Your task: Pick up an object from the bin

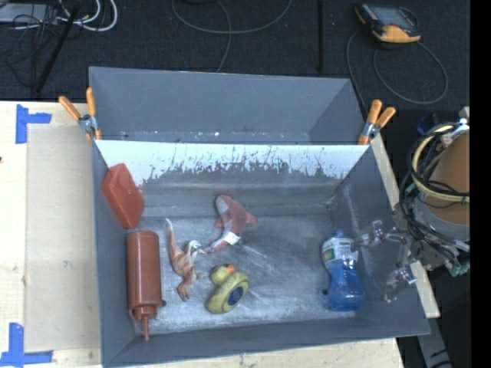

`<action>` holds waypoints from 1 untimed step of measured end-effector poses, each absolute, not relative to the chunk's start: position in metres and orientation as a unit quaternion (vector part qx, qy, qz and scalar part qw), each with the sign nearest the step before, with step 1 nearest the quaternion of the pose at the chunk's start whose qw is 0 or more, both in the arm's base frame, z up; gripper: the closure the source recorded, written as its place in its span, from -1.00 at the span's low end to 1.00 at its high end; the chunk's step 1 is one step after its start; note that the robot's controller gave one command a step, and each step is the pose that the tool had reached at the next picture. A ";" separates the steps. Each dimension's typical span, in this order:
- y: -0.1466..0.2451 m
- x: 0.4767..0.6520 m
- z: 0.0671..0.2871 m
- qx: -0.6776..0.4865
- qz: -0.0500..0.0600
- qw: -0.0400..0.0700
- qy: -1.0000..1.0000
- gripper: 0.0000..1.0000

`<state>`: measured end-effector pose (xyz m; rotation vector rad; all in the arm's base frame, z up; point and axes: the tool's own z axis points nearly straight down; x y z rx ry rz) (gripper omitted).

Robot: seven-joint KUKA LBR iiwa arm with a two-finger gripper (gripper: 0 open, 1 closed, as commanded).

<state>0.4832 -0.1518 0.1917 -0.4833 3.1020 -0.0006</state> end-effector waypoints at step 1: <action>-0.151 0.512 0.111 -0.421 0.003 0.000 0.907 -1.00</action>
Offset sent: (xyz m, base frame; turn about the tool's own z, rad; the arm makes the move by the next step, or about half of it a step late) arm 0.0563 -0.0030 -0.1217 -0.6312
